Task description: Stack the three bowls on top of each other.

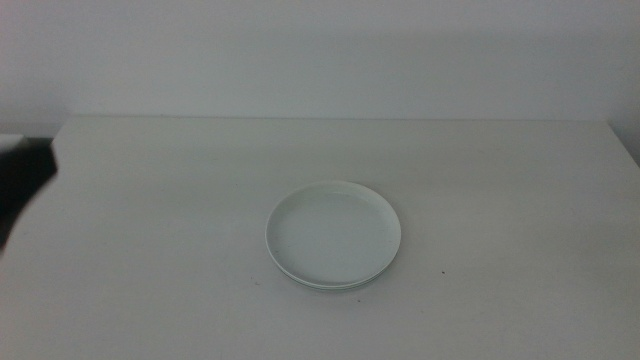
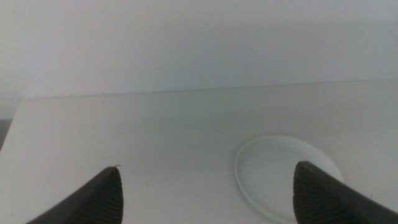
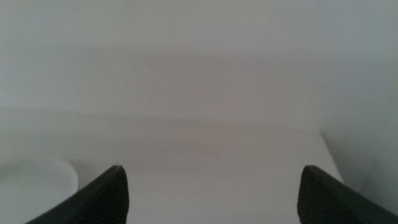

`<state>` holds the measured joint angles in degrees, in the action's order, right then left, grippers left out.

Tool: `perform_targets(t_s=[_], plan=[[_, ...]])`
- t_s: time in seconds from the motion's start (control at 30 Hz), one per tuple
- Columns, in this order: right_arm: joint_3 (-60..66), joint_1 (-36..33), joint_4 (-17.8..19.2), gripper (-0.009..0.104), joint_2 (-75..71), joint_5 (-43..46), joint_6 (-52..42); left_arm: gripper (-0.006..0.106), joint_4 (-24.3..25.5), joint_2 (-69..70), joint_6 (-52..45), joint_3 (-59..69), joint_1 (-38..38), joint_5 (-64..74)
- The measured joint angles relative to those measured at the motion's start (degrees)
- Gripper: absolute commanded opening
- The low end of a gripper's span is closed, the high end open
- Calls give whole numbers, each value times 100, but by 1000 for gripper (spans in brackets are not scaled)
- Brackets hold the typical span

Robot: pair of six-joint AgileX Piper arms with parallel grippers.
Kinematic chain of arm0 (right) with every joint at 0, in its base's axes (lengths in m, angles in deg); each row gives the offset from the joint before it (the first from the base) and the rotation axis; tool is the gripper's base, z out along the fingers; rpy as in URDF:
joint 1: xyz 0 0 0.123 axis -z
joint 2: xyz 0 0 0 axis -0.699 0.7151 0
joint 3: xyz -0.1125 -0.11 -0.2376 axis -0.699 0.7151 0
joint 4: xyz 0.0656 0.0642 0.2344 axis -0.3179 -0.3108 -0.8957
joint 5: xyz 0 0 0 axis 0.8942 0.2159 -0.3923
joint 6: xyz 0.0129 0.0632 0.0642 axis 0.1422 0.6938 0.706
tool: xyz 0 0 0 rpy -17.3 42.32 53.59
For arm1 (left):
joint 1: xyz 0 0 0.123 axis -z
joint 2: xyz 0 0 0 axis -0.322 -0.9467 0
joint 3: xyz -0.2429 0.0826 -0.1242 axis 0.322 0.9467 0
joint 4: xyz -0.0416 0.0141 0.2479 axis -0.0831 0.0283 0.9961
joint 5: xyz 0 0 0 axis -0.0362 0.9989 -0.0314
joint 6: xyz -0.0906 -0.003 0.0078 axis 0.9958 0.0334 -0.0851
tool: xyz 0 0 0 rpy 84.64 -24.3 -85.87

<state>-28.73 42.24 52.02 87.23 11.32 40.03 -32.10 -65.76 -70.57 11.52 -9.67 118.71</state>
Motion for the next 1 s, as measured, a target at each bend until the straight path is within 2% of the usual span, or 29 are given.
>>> perform_targets(t_s=[0.07, 0.23, 0.43, 0.6, 1.0], plan=[[386, 0, 0, 77, -299, 12, 0, 94, 14, 544, 0, 506, 0, -13], [1415, 0, 25, 77, -1002, 590, 4, 94, 583, 1888, 0, 1886, 0, -505], [2185, 0, 83, 77, -1342, 941, 4, 94, 503, 3014, 0, 3431, 0, -1255], [2285, 99, 281, 77, -1427, 800, 4, 94, 344, 3185, 0, 4337, 0, -1843], [2285, 303, 314, 77, -1701, 858, 4, 94, 206, 3194, 0, 4490, 0, -2282]])
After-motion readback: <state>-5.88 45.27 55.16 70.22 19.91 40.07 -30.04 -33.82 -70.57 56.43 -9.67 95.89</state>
